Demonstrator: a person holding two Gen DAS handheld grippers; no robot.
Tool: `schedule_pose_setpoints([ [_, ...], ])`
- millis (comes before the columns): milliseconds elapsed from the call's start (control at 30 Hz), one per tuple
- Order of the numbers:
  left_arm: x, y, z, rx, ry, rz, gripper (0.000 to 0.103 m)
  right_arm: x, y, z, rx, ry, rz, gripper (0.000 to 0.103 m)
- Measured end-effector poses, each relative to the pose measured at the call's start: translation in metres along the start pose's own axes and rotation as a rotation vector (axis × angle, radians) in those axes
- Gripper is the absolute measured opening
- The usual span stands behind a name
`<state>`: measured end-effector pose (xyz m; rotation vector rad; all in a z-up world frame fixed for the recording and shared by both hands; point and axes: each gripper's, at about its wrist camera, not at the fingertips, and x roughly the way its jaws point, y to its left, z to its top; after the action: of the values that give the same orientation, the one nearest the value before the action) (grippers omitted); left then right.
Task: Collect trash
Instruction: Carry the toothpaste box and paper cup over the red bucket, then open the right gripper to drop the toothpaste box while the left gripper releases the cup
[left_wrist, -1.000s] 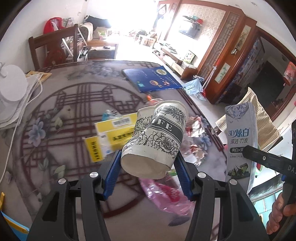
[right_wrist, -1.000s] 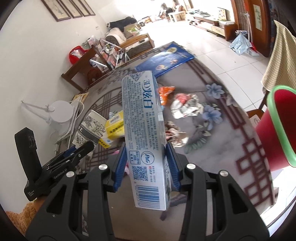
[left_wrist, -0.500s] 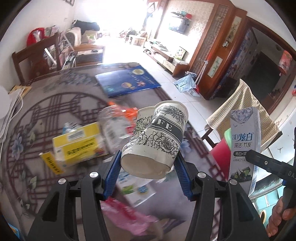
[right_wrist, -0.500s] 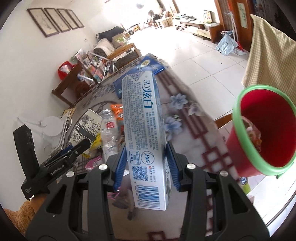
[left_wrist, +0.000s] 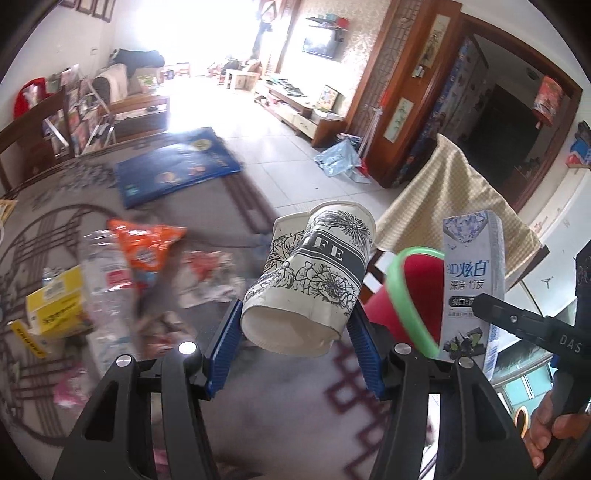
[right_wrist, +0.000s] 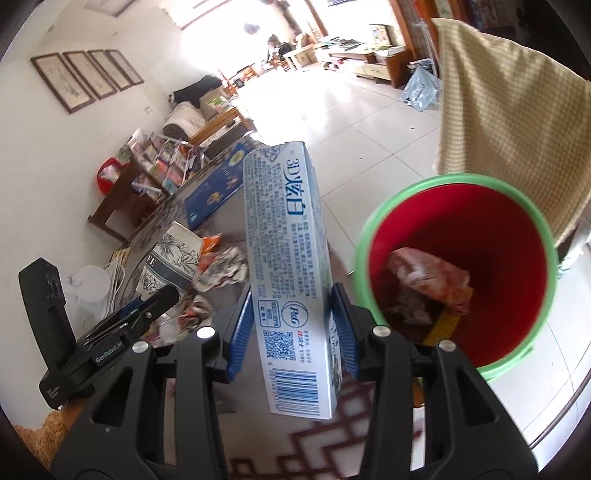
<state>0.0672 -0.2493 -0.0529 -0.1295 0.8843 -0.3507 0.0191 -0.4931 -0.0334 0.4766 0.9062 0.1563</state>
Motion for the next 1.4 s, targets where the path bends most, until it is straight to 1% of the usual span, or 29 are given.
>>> schedule_pose_setpoints([
  [100,0.009,-0.030,0.004,0.030,0.005,-0.027,0.054,-0.008,-0.023,0.006,0.028,-0.014,-0.012,0.041],
  [300,0.036,-0.091,0.013,0.082,0.042,-0.117,0.054,-0.022,-0.067,0.018,0.085,-0.048,-0.047,0.041],
  [333,0.040,-0.098,0.014,0.090,0.047,-0.124,0.054,-0.024,-0.072,0.020,0.093,-0.054,-0.053,0.042],
  [500,0.068,-0.136,0.023,0.125,0.089,-0.174,0.054,-0.039,-0.102,0.030,0.128,-0.086,-0.090,0.042],
  [633,0.085,-0.158,0.026,0.148,0.115,-0.189,0.054,-0.043,-0.118,0.033,0.153,-0.095,-0.111,0.042],
  [833,0.095,-0.176,0.029,0.186,0.126,-0.199,0.054,-0.041,-0.129,0.035,0.176,-0.087,-0.121,0.042],
  [1133,0.103,-0.180,0.033,0.196,0.146,-0.207,0.055,-0.037,-0.133,0.037,0.181,-0.078,-0.142,0.043],
  [1167,0.102,-0.179,0.033,0.196,0.147,-0.209,0.060,-0.037,-0.133,0.037,0.180,-0.076,-0.148,0.043],
  [1200,0.101,-0.179,0.033,0.195,0.145,-0.210,0.071,-0.036,-0.134,0.037,0.180,-0.076,-0.160,0.049],
  [1233,0.098,-0.178,0.032,0.193,0.132,-0.209,0.072,-0.037,-0.132,0.036,0.185,-0.078,-0.169,0.063],
  [1267,0.095,-0.177,0.032,0.193,0.121,-0.208,0.072,-0.038,-0.134,0.035,0.194,-0.083,-0.172,0.067],
  [1400,0.082,-0.168,0.029,0.182,0.099,-0.196,0.072,-0.044,-0.132,0.035,0.199,-0.100,-0.177,0.068],
])
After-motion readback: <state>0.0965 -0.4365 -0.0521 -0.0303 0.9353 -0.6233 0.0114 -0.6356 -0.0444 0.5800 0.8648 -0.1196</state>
